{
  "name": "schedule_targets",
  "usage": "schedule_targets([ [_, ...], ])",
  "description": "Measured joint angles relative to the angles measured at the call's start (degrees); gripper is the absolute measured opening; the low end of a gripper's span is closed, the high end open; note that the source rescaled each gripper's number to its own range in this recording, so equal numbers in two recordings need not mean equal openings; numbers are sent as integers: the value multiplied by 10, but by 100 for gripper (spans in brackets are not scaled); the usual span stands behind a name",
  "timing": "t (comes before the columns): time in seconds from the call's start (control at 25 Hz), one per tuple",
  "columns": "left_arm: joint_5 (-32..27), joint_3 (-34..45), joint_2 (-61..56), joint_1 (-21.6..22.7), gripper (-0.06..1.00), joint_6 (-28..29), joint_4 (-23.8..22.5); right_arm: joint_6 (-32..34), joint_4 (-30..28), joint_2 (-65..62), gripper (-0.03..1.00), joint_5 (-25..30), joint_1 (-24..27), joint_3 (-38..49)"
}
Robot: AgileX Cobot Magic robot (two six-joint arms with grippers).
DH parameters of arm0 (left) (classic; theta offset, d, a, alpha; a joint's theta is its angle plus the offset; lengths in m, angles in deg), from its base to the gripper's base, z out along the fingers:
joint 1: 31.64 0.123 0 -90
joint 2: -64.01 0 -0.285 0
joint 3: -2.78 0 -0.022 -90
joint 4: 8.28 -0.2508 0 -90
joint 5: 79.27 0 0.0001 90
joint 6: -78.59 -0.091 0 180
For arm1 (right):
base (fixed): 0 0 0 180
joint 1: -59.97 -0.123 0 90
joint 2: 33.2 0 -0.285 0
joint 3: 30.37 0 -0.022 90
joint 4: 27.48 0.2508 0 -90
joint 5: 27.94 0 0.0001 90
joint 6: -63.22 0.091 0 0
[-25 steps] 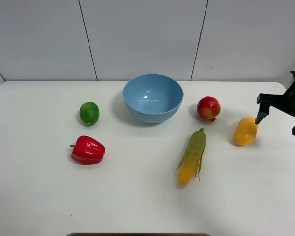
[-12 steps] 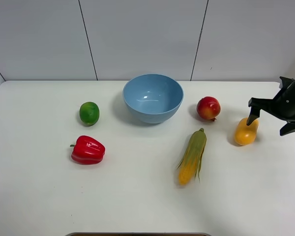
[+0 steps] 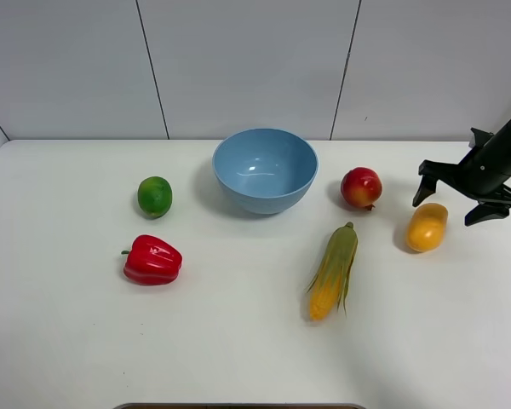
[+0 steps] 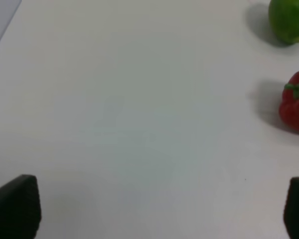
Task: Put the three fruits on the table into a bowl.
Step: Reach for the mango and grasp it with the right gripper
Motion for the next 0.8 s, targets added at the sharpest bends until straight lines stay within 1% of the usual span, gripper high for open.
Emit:
schedule_targets([
  [0.12,0,0,0,0,100,0,0,0,10,16,92,6,0,-9],
  [0.32,0,0,0,0,100,0,0,-2,10,38,92,9,0,-9],
  [0.8,0,0,0,0,100,0,0,-11,28,83,92,-6,0,-11],
])
